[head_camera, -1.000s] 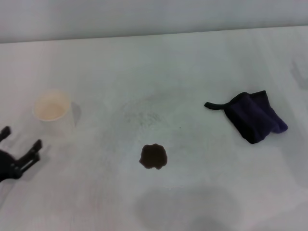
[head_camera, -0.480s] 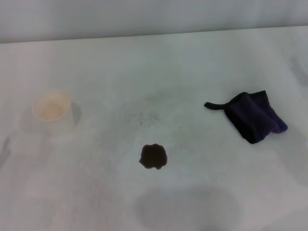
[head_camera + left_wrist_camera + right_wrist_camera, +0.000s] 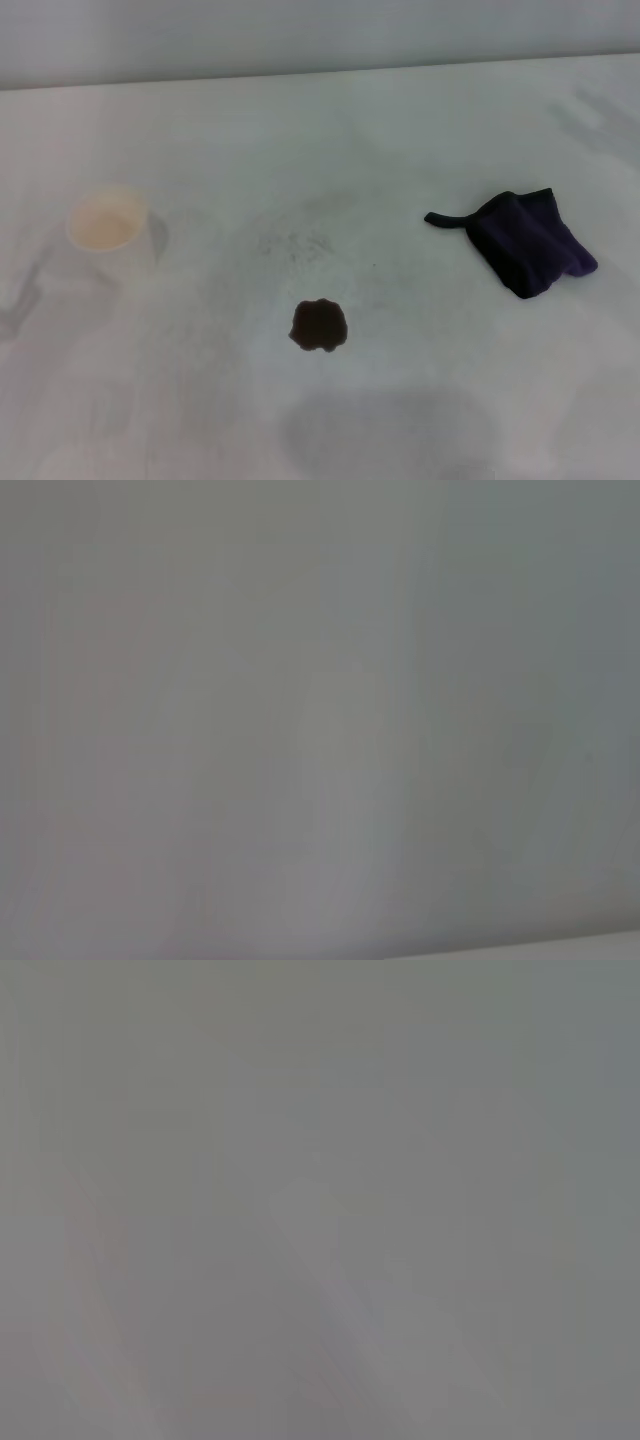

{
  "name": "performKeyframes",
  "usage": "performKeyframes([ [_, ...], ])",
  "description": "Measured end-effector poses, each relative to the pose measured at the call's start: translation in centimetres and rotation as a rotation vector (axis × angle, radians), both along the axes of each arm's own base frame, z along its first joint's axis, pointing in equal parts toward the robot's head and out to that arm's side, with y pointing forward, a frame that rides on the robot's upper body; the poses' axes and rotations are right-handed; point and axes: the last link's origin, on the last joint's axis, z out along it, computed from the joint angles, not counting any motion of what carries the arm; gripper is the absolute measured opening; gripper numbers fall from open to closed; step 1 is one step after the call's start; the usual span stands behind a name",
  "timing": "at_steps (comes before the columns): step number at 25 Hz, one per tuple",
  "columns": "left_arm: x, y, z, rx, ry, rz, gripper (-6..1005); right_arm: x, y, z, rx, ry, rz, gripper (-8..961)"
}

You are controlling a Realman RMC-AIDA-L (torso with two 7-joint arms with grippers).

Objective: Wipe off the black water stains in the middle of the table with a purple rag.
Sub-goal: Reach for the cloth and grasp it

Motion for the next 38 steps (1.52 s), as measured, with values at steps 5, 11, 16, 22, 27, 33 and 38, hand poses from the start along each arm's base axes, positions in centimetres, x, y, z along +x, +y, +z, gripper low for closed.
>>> performKeyframes([
  [5, 0.0, 0.8, -0.1, -0.010, 0.011, 0.014, 875, -2.7, 1.7, 2.5, -0.142, -0.231, -0.068, 860],
  [11, 0.2, 1.3, -0.1, -0.011, 0.015, 0.010, 876, -5.9, 2.1, 5.0, -0.201, -0.442, -0.164, 854],
  [16, 0.5, 1.8, 0.0, -0.008, 0.016, -0.002, 876, -9.3, 2.5, 5.0, -0.314, -0.638, -0.257, 848],
  [22, 0.8, 2.3, -0.1, -0.011, 0.016, -0.011, 875, -12.0, 3.4, 1.0, -0.496, -0.805, -0.315, 841],
  [27, 0.9, 2.8, -0.2, -0.015, 0.019, -0.010, 876, -14.0, 3.8, -4.0, -0.649, -1.042, -0.340, 836],
  [33, 1.5, 3.4, -0.4, -0.024, 0.020, -0.031, 875, -14.8, 3.3, -8.9, -0.734, -1.258, -0.375, 829],
  [38, 1.7, 3.5, -0.6, -0.029, 0.017, -0.034, 875, -13.9, 3.5, -11.8, -0.855, -1.290, -0.401, 820],
])
